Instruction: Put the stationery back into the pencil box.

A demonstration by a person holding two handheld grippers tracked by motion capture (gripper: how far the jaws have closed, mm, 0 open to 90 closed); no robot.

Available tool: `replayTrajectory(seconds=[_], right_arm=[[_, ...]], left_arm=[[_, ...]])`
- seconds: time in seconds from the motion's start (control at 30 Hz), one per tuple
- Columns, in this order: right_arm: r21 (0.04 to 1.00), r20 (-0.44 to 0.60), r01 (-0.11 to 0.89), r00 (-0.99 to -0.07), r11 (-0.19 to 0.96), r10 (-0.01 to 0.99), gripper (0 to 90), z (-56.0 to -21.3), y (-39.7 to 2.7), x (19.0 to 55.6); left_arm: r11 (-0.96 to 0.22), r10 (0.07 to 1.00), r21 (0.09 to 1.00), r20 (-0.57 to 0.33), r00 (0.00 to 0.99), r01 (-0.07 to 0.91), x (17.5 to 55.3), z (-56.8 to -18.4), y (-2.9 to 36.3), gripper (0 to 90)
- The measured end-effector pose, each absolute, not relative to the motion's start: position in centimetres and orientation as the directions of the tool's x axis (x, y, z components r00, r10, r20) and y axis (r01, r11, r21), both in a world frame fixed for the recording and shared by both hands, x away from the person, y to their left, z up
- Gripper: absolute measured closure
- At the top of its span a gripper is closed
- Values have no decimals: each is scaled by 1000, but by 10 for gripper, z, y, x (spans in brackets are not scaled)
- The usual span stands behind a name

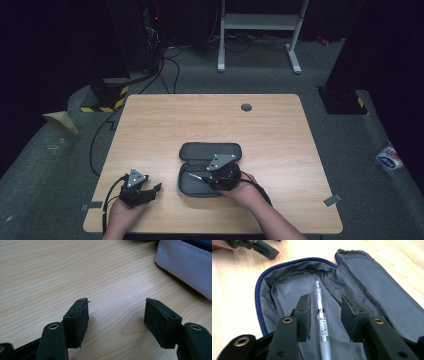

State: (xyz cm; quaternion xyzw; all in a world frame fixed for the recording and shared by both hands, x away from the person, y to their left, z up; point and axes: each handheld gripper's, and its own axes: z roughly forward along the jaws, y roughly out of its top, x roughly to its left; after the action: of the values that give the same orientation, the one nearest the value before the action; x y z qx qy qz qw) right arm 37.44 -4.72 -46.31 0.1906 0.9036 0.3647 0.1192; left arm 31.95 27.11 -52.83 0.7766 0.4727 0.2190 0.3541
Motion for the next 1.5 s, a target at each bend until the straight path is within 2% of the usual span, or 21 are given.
replayTrajectory(seconds=[0.23, 0.5, 0.63, 0.83, 1.17, 1.5], right_arm=[[712, -73, 286, -878, 642, 472, 488, -463, -52, 374], [761, -73, 298, -843, 576, 533, 439, -459, -60, 376], [776, -75, 298, -831, 556, 551, 363, -459, -61, 376], [797, -91, 286, -814, 533, 573, 336, -455, -66, 377], [822, -65, 319, -769, 471, 636, 310, -458, -75, 378], [844, -61, 338, -711, 417, 701, 279, -462, -105, 375]], left_arm=[[-302, 890, 757, 6, 456, 580, 320, -528, 271, 366], [-302, 892, 757, 8, 453, 580, 320, -528, 271, 367], [-300, 892, 757, 7, 452, 580, 320, -528, 271, 368], [-299, 893, 758, 7, 451, 580, 320, -528, 271, 368], [-296, 895, 758, 7, 446, 582, 319, -528, 270, 367], [-298, 892, 758, 5, 452, 580, 320, -528, 270, 367]])
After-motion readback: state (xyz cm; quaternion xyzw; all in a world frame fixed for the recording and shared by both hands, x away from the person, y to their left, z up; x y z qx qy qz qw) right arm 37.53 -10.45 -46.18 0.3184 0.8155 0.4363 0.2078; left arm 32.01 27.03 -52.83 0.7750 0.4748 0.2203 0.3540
